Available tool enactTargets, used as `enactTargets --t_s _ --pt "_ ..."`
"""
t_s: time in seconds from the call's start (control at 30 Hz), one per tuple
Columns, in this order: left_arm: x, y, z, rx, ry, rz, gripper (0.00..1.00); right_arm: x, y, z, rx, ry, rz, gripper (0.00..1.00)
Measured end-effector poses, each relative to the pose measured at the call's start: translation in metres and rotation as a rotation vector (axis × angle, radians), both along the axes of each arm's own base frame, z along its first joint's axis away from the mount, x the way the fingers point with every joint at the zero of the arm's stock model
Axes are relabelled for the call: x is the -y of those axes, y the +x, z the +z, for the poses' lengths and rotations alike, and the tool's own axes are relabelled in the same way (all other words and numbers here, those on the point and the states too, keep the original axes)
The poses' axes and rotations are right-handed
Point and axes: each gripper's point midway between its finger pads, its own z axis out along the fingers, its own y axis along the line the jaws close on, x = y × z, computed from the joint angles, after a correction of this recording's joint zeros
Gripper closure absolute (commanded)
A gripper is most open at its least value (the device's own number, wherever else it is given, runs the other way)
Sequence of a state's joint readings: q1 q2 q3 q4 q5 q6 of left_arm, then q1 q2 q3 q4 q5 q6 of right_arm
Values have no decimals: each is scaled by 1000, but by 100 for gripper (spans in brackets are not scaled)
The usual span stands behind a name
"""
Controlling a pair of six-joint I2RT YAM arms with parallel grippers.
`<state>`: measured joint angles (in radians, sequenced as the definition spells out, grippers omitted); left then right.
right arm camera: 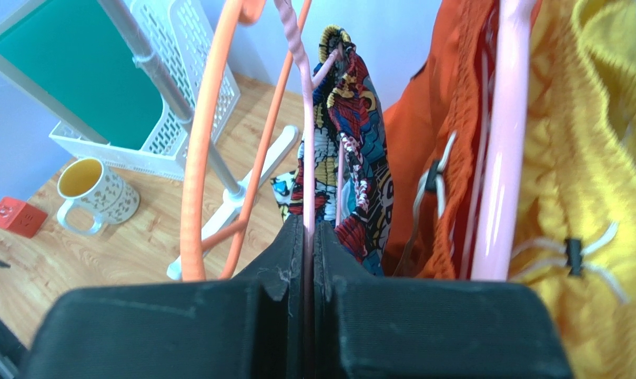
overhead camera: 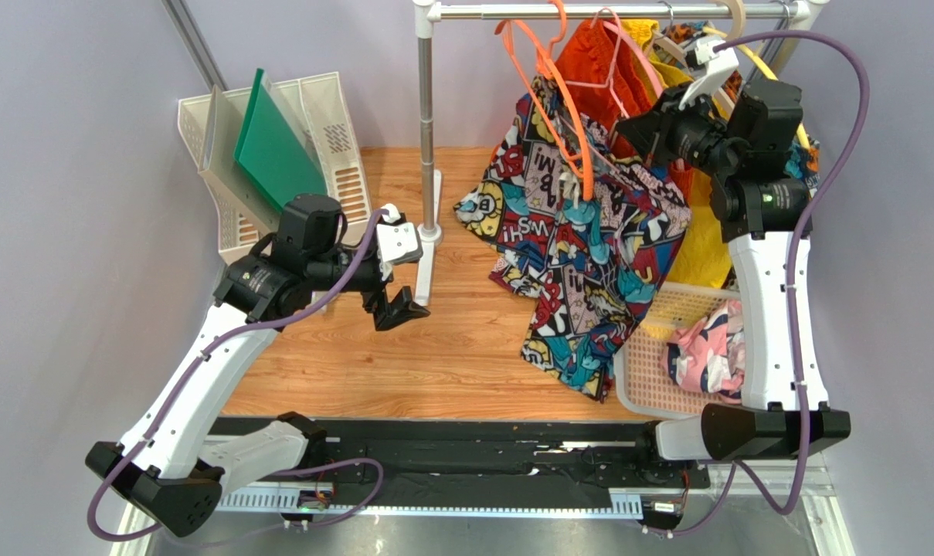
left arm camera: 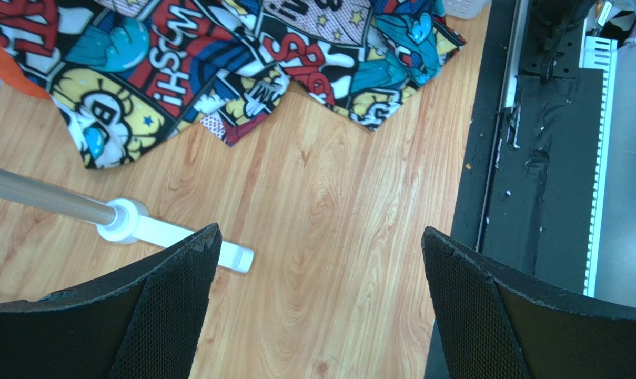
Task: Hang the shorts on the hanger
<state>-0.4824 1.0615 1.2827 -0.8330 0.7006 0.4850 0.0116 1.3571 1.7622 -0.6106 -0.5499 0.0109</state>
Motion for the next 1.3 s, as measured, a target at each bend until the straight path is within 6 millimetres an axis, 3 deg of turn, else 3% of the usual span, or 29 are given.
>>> enactTargets --t_s 0.3,0.53,0.7,0.97,1.0,1.1,1.13,1.3 --pt "-1 0 -2 12 9 -8 0 1 21 51 149 4 -7 100" --pt "-2 0 -2 12 12 -7 1 2 37 66 182 34 -29 100" --pt "-5 2 -5 9 28 16 1 4 49 55 145 57 -48 100" --pt "-8 10 -13 -53 49 82 0 4 62 14 53 69 -57 100" --pt "-8 12 -14 -71 50 93 0 3 63 9 40 70 -55 97" --pt "-13 20 -16 -142 32 147 0 2 63 3 25 74 -50 69" --pt "-17 24 -16 -172 19 177 1 2 63 3 31 72 -46 53" --pt "-35 45 5 -259 -49 318 1 2 48 14 75 56 -42 21"
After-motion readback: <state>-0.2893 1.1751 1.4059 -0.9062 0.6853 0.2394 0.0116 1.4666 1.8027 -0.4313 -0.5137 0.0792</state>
